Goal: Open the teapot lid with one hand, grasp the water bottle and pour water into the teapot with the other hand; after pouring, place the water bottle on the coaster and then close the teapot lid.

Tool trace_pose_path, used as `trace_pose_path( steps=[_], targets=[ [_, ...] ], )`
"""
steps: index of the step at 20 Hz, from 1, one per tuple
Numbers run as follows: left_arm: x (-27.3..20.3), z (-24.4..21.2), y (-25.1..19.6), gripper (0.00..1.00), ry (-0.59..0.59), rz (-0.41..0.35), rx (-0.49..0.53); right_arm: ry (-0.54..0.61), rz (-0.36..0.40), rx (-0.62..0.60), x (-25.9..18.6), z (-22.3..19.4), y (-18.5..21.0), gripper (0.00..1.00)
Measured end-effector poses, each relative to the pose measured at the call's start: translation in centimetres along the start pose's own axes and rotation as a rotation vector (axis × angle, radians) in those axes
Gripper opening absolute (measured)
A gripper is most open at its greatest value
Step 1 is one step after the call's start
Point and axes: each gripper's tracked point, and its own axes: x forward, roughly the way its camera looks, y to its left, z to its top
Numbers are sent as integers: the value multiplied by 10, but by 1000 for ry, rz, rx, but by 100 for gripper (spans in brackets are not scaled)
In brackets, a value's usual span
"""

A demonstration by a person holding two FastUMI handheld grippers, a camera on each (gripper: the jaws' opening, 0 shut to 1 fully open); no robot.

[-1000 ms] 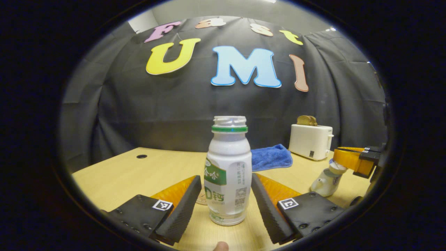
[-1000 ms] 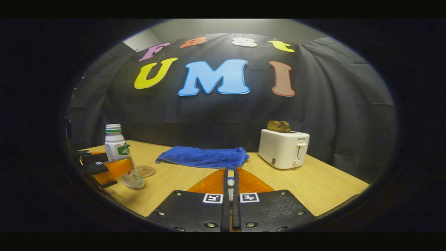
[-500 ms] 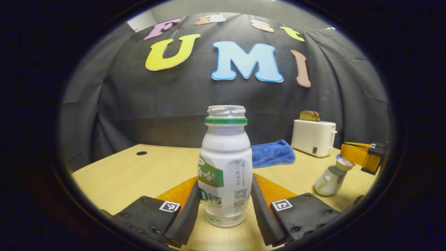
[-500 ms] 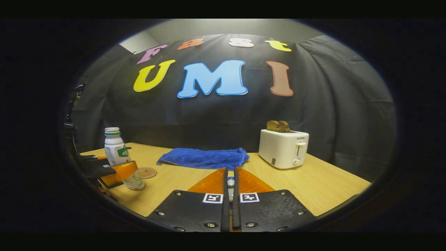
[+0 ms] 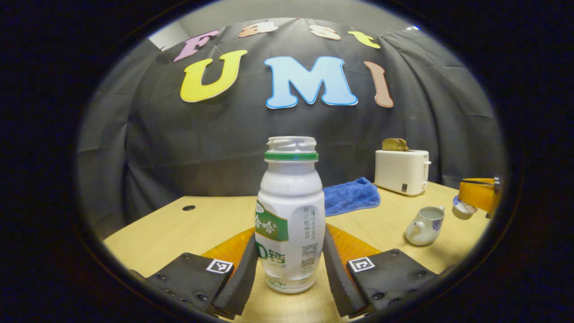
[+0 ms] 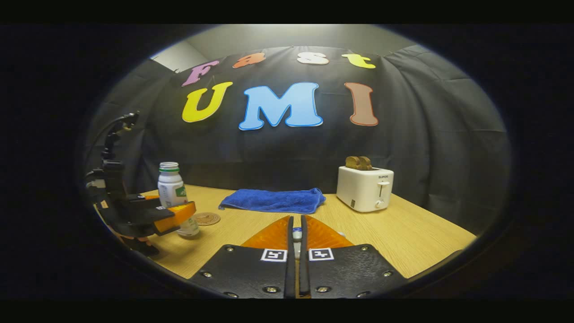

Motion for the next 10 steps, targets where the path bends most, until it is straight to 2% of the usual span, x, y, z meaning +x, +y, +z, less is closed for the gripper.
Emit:
trace_pose_path(
  steps=[1,2,3,4,5,6,10],
  targets=[
    [0,1,-4,73,3,-10,3,-4,-5,-2,-12,0,-3,20],
    [-1,0,-7,84,6,-16,18,-7,-3,1,-29,-2,-4,4],
    [-1,1,-9,84,9,-15,40,-4,1,3,-38,-3,-3,3],
    [-1,0,-10,78,12,-13,67,-1,6,10,-48,-7,-3,3],
    [-1,-1,-10,78,15,-10,93,4,11,15,-58,-8,-1,3],
    [0,-2,-11,84,20,-10,118,2,12,16,-69,-9,-2,3],
    [3,0,-16,84,27,-6,215,1,14,8,-104,-14,-3,3]
  ],
)
